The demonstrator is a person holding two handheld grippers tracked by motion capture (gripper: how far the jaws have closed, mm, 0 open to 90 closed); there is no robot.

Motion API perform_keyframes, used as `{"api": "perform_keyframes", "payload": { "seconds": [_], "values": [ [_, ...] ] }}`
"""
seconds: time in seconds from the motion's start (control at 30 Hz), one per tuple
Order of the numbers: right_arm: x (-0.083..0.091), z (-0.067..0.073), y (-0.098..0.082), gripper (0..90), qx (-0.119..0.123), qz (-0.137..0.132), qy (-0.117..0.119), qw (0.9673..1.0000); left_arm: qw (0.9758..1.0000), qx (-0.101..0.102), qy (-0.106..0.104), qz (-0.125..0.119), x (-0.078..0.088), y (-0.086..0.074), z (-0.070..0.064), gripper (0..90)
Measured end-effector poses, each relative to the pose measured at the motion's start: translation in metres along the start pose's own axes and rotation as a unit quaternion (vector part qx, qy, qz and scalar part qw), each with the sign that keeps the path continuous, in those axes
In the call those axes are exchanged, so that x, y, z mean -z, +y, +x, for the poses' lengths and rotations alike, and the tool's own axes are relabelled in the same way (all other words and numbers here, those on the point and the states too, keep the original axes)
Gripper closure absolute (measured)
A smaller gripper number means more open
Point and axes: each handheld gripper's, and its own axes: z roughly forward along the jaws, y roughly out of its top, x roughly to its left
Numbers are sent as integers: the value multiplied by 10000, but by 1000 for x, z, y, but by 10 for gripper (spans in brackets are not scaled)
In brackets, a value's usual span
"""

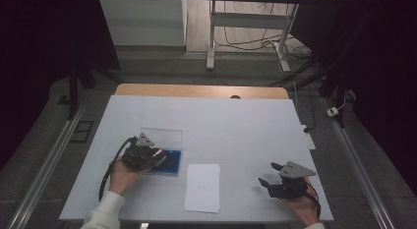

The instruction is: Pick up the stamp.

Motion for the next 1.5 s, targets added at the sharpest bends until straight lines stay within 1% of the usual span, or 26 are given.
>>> {"api": "perform_keyframes", "payload": {
  "seconds": [0.07,0.13,0.23,0.33,0.37,0.4,0.43,0.5,0.63,0.67,0.7,0.8,0.87,0.9,0.93,0.97,1.1,1.13,1.2,1.23,1.5],
  "values": [
    [0,-1,0,266,18,-3,5,10000,10000,13,-83,-18,2,0,0,696],
    [0,-1,1,267,-52,-56,29,10000,9999,8,-108,-45,3,0,0,696],
    [0,-2,2,267,-90,-125,60,9999,9998,-9,-142,-104,7,0,-1,697],
    [0,-2,3,267,-85,-108,50,9999,9996,43,-205,-203,11,0,1,697],
    [0,-1,3,268,-88,-104,64,9999,9995,48,-205,-251,15,0,1,697],
    [0,-1,2,268,-95,-114,81,9999,9995,48,-205,-251,15,0,1,697],
    [0,-1,2,268,-97,-108,57,9999,9992,62,-236,-321,19,0,1,697],
    [0,-1,2,268,-102,-124,64,9999,9990,65,-262,-363,21,0,1,697],
    [2,0,2,268,-91,-129,73,9998,9981,53,-306,-531,34,3,0,697],
    [2,0,2,268,-99,-126,82,9998,9981,53,-306,-531,34,3,0,697],
    [2,0,2,269,-90,-124,59,9999,9979,5,-309,-575,40,5,0,697],
    [3,1,2,268,-86,-119,63,9999,9974,8,-314,-653,46,7,-1,697],
    [4,1,2,268,-92,-130,63,9999,9968,-5,-337,-727,53,7,-2,697],
    [5,1,2,269,-102,-139,50,9998,9962,-41,-354,-793,59,8,-3,697],
    [5,1,1,269,-90,-130,44,9999,9962,-41,-354,-793,59,8,-3,697],
    [5,1,1,269,-84,-125,45,9999,9960,-84,-348,-814,64,9,-4,697],
    [5,0,1,270,-81,-103,37,9999,9959,-129,-321,-836,71,10,-5,697],
    [5,1,1,270,-79,-104,42,9999,9958,-114,-325,-851,71,10,-5,698],
    [5,1,1,271,-66,-91,27,9999,9958,-116,-327,-850,71,10,-6,697],
    [5,1,1,271,-60,-88,30,9999,9961,-150,-316,-808,70,10,-5,697],
    [3,2,1,274,-42,-104,70,9999,9971,-132,-311,-675,62,8,-3,697]
  ]
}}
